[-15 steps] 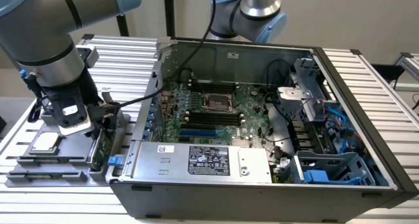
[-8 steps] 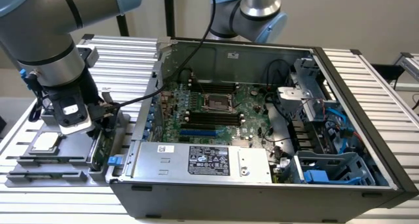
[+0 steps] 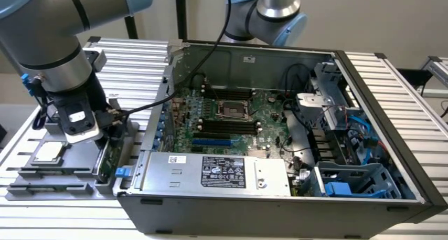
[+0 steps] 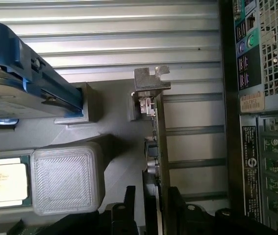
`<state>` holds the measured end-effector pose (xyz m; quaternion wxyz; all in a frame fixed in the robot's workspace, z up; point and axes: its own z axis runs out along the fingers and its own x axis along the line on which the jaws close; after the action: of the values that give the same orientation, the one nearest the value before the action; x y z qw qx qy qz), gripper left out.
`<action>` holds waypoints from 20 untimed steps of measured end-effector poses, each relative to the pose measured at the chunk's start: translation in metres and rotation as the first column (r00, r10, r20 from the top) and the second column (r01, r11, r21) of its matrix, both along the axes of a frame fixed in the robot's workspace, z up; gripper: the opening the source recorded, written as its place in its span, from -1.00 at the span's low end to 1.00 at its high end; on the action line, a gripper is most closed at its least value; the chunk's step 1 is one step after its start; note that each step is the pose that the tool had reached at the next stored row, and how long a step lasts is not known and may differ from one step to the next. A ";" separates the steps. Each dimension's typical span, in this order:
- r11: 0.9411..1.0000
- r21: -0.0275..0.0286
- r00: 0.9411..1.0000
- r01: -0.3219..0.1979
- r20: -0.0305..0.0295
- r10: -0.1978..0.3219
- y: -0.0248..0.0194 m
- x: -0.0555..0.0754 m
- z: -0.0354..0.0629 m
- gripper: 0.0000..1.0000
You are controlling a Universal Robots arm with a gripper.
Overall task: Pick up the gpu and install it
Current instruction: 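Pick up the gpu and move the gpu toward the slot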
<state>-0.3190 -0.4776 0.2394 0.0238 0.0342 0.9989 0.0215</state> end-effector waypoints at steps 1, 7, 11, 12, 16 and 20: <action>1.000 0.000 1.000 0.000 0.000 0.000 0.0000 0.000 -0.0001 -0.28; 1.000 0.000 1.000 0.000 0.000 0.000 0.0001 0.000 -0.0002 -0.46; 1.000 0.000 1.000 0.000 0.000 0.000 0.0001 0.000 -0.0002 -0.46; 1.000 0.000 1.000 -0.001 0.000 0.001 0.0001 0.000 -0.0003 -0.46; 1.000 0.000 1.000 -0.009 -0.006 0.009 0.0001 0.001 -0.0002 -0.47; 1.000 0.001 1.000 -0.011 -0.023 0.011 0.0002 0.002 0.0007 -0.47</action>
<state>-0.3168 -0.4774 0.2401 0.0124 0.0291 0.9993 0.0217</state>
